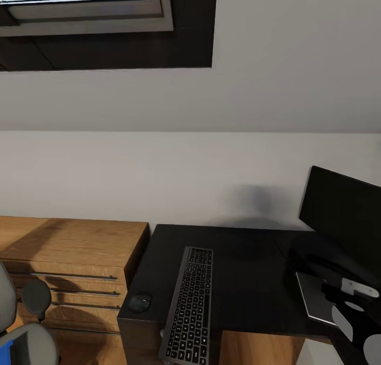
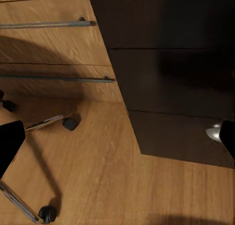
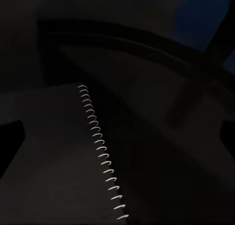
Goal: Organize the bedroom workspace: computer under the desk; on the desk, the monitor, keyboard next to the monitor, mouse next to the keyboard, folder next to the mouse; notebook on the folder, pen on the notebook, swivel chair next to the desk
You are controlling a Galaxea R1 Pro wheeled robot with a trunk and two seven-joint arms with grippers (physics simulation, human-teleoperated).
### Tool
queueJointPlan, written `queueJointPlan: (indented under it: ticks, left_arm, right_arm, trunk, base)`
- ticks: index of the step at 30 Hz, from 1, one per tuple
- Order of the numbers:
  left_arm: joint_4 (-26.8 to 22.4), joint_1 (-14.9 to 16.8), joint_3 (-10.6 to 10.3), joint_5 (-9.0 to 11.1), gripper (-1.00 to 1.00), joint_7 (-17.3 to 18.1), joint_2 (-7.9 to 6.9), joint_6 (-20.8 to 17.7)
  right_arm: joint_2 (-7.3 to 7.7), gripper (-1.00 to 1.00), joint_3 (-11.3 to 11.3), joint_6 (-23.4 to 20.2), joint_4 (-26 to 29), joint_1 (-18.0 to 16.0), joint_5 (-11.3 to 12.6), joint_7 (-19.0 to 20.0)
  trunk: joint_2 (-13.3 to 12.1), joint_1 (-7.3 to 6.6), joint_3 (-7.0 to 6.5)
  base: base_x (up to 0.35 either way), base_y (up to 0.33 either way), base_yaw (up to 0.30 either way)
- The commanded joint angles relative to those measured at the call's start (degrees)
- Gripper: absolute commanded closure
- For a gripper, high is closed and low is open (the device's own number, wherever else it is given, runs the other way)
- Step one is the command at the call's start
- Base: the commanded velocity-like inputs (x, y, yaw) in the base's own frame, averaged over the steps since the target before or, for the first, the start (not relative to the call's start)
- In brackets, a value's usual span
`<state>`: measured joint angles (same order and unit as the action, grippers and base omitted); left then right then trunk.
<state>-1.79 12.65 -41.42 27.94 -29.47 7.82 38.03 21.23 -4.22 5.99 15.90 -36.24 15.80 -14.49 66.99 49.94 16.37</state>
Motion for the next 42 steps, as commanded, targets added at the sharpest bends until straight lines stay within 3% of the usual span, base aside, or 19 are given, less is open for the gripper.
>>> queueJointPlan:
  ticks: [1,5,9,12,25,29,32,33,42]
  left_arm:
    - [0.0,0.0,-0.5,0.3,-1.0,-0.3,0.01,0.9]
    - [0.1,-0.3,-0.5,0.3,-1.0,-0.4,0.07,5.5]
    - [0.1,-0.3,-0.5,0.4,-1.0,-0.5,0.16,7.8]
    - [0.1,-0.3,-0.5,0.3,-1.0,-0.5,0.21,8.1]
    - [0.0,-0.3,-0.6,0.3,-1.0,-0.7,0.27,8.4]
    - [0.0,-0.3,-0.6,0.3,-1.0,-0.6,0.27,8.3]
    - [0.0,-0.3,-0.6,0.3,-1.0,-0.6,0.27,8.3]
    - [0.0,-0.3,-0.6,0.3,-1.0,-0.6,0.27,8.3]
    - [0.0,-0.3,-0.6,0.3,-1.0,-0.5,0.27,8.3]
  right_arm:
    - [0.0,-1.0,0.0,0.3,-0.1,0.0,0.6,0.1]
    - [-0.04,-1.0,0.1,-0.5,-0.3,-0.1,0.6,0.3]
    - [-0.06,-1.0,0.1,-2.1,-0.3,-0.1,0.6,0.3]
    - [-0.02,-1.0,0.1,-2.4,-0.2,-0.1,0.6,0.3]
    - [0.12,-1.0,-0.1,-3.0,0.4,-0.1,0.7,0.0]
    - [0.12,-1.0,-0.2,-5.2,0.8,-0.1,0.7,0.1]
    - [0.18,-1.0,-0.6,-5.7,0.9,-0.1,1.3,0.2]
    - [0.25,-1.0,-1.5,-6.1,1.2,-0.1,2.5,0.2]
    - [0.21,-1.0,-2.4,-6.3,4.8,-0.1,3.5,0.1]
  trunk:
    - [0.0,0.0,0.07]
    - [0.0,0.0,0.07]
    - [0.0,0.0,0.07]
    - [0.0,0.0,0.07]
    - [5.3,2.86,2.41]
    - [6.9,3.74,3.12]
    - [8.1,4.4,3.66]
    - [8.5,4.62,3.84]
    - [12.1,6.59,5.47]
  base:
    - [0.0,0.0,0.0]
    - [0.0,0.0,0.0]
    - [0.0,0.0,0.0]
    - [0.0,0.0,0.0]
    - [0.0,0.0,0.0]
    - [0.0,0.0,0.0]
    - [0.0,0.0,0.0]
    - [0.0,0.0,0.0]
    - [0.0,0.0,0.0]
